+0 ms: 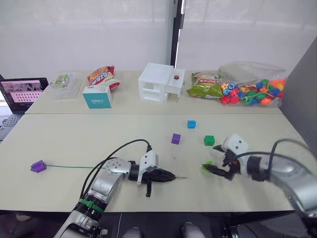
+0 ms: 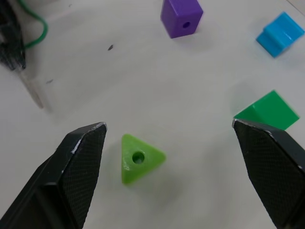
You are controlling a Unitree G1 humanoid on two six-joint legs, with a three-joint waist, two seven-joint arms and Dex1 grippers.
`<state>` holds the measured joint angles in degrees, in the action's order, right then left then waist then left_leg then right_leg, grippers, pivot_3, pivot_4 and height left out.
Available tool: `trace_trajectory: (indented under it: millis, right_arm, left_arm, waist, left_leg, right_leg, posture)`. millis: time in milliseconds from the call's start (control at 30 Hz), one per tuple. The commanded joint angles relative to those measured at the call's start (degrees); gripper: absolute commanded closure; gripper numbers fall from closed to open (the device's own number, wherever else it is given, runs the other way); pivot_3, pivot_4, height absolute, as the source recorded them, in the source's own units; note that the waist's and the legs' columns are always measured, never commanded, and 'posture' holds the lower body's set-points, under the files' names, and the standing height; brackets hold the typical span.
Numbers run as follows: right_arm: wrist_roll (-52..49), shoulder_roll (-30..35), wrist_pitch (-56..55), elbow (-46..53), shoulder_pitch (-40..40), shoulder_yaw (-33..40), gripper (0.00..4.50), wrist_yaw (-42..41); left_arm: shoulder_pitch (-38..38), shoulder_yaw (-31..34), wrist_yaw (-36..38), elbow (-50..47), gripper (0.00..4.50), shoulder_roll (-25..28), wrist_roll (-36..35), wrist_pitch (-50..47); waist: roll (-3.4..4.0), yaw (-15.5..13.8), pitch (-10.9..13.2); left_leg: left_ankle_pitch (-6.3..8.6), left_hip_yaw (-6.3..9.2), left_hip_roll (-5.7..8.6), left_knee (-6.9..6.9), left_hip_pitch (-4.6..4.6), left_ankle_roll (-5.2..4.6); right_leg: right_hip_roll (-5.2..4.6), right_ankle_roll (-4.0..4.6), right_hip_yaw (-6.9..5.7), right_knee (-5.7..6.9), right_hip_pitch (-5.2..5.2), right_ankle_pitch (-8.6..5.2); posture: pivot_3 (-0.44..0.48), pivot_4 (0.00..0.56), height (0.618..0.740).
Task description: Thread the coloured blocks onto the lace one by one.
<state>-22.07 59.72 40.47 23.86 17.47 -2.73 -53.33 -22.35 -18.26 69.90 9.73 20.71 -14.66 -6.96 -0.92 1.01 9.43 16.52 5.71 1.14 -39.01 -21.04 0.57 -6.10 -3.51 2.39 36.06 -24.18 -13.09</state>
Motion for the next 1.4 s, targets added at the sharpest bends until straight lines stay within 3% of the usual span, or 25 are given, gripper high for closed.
trace_trajectory:
  millis: [33,167,267,533,567,667,900,1133,1400]
  right_arm:
    - [4.5,5.9,0.2,-3.3,9.8,-9.9,0.03,-13.2]
    - [14.9,5.0,-3.2,-9.9,22.9,-23.0,0.03,-22.9]
    - [19.0,1.3,-3.6,-12.6,27.8,-28.2,0.03,-25.8]
    - [25.9,-2.8,-2.3,-13.1,28.5,-33.2,0.03,-28.3]
    - [26.5,-2.9,-1.9,-12.7,28.3,-33.3,0.03,-28.4]
    - [28.4,-2.8,-0.7,-12.0,28.3,-33.3,0.83,-28.4]
    - [32.1,-3.3,-1.1,-11.5,27.2,-34.3,3.21,-28.3]
    - [31.5,-4.7,0.5,-9.7,27.0,-31.7,3.23,-28.4]
    - [17.9,-13.9,-0.5,-10.9,21.9,-15.8,3.23,-22.8]
  left_arm:
    - [0.3,0.3,-0.7,-1.4,4.5,-0.5,0.1,1.4]
    - [1.0,0.5,-1.8,-1.9,4.5,-0.7,0.3,1.7]
    - [1.6,0.7,-2.9,-2.8,4.5,-0.6,0.5,1.6]
    - [3.1,1.0,-4.4,-4.6,4.5,-0.2,0.7,1.1]
    - [3.3,1.1,-4.5,-4.8,4.5,-0.1,0.6,1.0]
    - [3.5,1.1,-4.6,-5.2,4.5,0.1,0.6,0.9]
    - [3.4,0.9,-4.7,-5.4,4.5,0.2,0.6,0.7]
    - [3.3,0.9,-4.6,-5.2,4.5,0.4,0.5,0.7]
    - [3.3,1.1,-4.3,-5.2,4.5,0.8,0.6,0.7]
  waist:
    - [0.0,0.0,0.0]
    - [0.0,0.0,0.0]
    - [0.0,0.0,0.0]
    - [0.0,-0.3,0.0]
    - [0.0,-0.3,0.0]
    - [0.0,-0.2,0.0]
    - [0.0,-0.2,0.0]
    - [-0.01,-0.2,0.0]
    - [-0.02,-0.5,0.0]
  left_leg:
    - [0.0,0.0,0.0,-0.02,0.0,-0.01]
    - [0.0,-0.01,-0.01,-0.02,-0.02,0.0]
    - [0.0,-0.01,-0.01,-0.02,-0.04,0.0]
    - [-0.02,-0.01,0.02,-0.03,-0.12,0.04]
    - [-0.02,0.0,0.02,-0.02,-0.1,0.04]
    - [-0.02,0.0,0.02,-0.02,-0.1,0.04]
    - [-0.02,-0.01,0.02,-0.02,-0.1,0.04]
    - [-0.02,0.0,0.02,-0.02,-0.08,0.05]
    - [-0.03,0.06,0.03,-0.02,-0.09,0.05]
  right_leg:
    - [0.0,0.0,0.0,0.01,0.0,0.0]
    - [0.0,-0.01,0.0,-0.03,-0.02,-0.01]
    - [0.0,-0.01,0.0,0.0,-0.08,-0.01]
    - [-0.07,-0.01,0.0,0.01,-0.16,0.0]
    - [-0.07,-0.01,-0.01,0.02,-0.16,0.0]
    - [-0.07,-0.01,-0.01,0.03,-0.17,0.0]
    - [-0.07,-0.01,-0.01,0.03,-0.17,0.0]
    - [-0.06,-0.01,-0.02,0.04,-0.14,0.0]
    - [-0.06,0.0,-0.04,0.03,-0.1,0.01]
  posture:
    - [0.0,0.15,0.74]
    - [0.0,0.15,0.74]
    - [0.0,0.15,0.74]
    - [0.0,0.15,0.74]
    - [0.0,0.15,0.74]
    - [0.0,0.15,0.74]
    - [0.0,0.15,0.74]
    - [0.0,0.15,0.74]
    - [0.0,0.15,0.74]
